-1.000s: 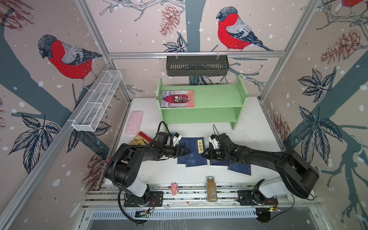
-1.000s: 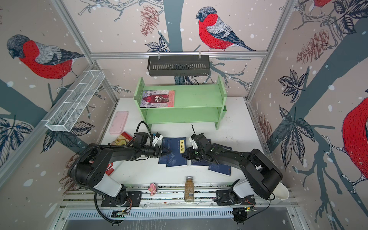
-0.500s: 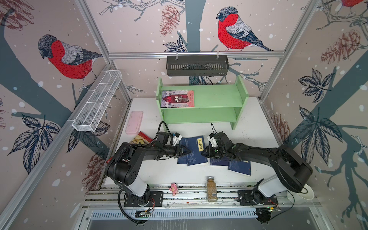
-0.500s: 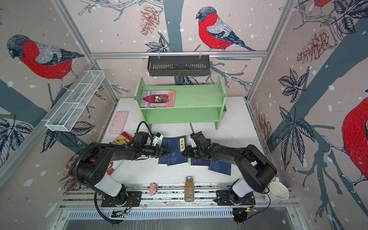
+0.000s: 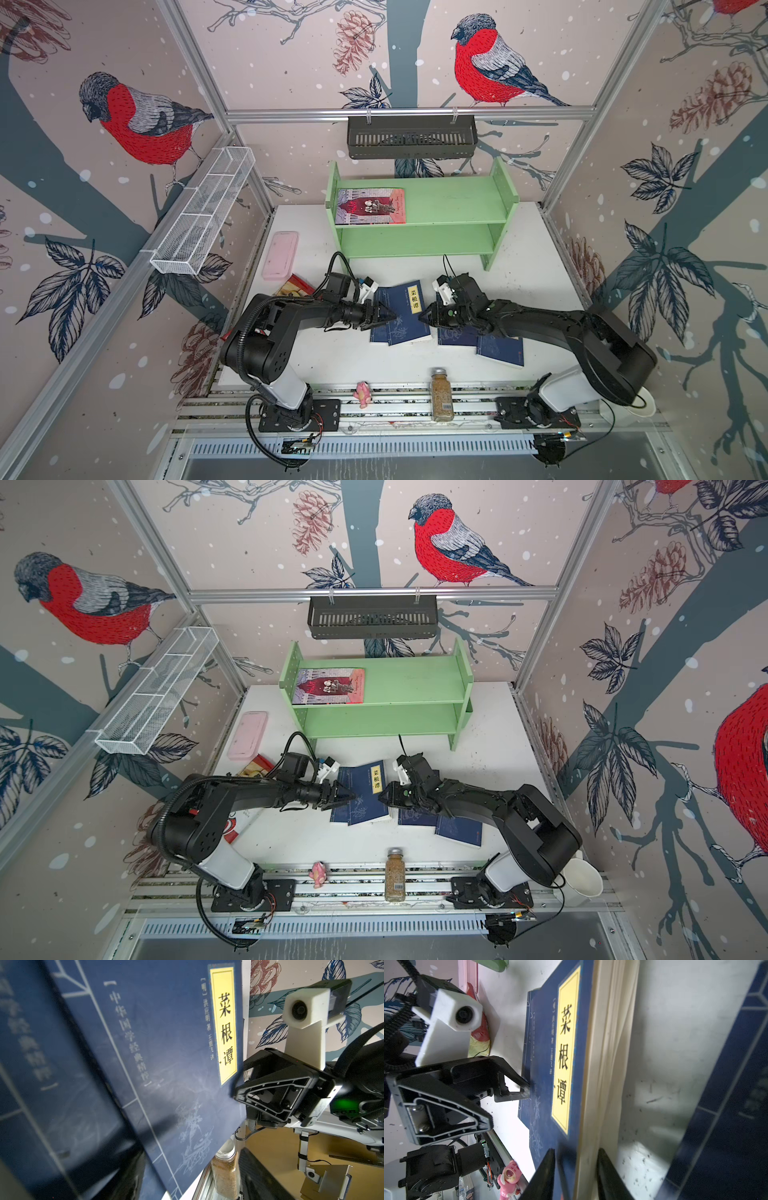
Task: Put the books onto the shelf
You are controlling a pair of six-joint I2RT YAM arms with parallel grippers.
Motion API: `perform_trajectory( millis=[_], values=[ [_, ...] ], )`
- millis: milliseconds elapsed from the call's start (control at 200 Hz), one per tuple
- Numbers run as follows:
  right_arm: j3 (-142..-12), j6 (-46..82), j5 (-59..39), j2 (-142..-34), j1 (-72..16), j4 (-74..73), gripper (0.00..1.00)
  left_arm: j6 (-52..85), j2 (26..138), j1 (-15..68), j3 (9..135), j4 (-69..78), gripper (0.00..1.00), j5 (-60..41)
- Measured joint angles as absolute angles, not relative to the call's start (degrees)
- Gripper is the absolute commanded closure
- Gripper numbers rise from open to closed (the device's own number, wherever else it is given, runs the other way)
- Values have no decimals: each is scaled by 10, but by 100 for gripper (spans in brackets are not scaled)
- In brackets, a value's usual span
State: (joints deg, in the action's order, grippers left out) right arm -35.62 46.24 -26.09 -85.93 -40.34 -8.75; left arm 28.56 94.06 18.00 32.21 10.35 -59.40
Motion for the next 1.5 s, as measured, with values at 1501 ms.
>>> perform_trajectory(
  millis=[1501],
  values=[
    [-294, 517, -394, -777, -359, -206, 96, 334, 862, 150, 268, 151, 28, -573]
  ],
)
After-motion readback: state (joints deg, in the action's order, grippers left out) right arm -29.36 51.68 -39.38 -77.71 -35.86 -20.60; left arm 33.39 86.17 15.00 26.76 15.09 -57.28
